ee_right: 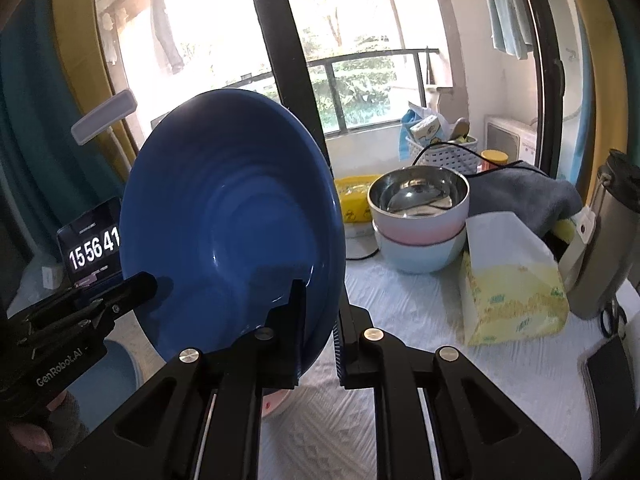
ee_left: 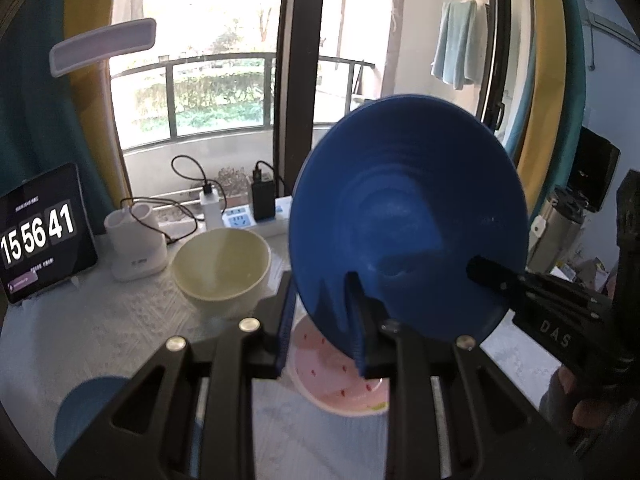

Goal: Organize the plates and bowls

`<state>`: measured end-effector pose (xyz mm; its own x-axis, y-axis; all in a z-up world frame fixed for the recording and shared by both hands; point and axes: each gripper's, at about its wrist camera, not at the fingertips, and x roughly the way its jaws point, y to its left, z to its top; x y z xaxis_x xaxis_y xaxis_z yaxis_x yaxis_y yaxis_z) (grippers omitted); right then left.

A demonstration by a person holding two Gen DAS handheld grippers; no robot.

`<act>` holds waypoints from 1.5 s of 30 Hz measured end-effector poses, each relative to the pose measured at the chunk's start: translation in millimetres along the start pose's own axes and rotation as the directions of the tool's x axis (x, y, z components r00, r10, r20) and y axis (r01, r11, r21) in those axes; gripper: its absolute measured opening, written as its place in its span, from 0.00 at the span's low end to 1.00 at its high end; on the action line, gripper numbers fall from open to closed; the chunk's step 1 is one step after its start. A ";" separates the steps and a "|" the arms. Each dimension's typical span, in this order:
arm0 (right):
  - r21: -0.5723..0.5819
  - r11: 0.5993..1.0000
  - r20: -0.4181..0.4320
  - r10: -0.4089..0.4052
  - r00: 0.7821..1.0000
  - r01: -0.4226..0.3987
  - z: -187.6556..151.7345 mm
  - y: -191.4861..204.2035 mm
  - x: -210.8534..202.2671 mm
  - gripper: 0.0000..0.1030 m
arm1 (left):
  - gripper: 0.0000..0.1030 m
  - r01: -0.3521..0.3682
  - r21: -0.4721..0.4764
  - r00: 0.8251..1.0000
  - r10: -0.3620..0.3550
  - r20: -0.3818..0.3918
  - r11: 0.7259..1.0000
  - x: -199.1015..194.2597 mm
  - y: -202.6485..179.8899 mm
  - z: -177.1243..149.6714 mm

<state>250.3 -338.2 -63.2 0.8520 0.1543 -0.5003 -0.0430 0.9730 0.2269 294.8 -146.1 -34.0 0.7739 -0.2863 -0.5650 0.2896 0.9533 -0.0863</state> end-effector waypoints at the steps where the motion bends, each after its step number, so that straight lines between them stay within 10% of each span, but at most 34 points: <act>1: -0.002 1.000 -0.005 0.002 1.000 -0.002 -2.2 1.9 -1.6 0.14 | 0.24 0.000 -0.004 1.000 0.000 -0.003 1.000 -2.5 1.7 -2.3; 45: -0.013 0.998 -0.281 0.048 0.958 -0.054 -105.5 44.2 -55.4 0.20 | 0.24 0.058 -0.088 0.983 -0.072 -0.166 0.994 -82.9 14.5 -121.3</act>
<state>146.2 -285.7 -113.6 0.6680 0.2426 -0.7035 -0.0953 0.9655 0.2424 166.5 -96.9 -88.0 0.6466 -0.3344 -0.6856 0.2838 0.9397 -0.1908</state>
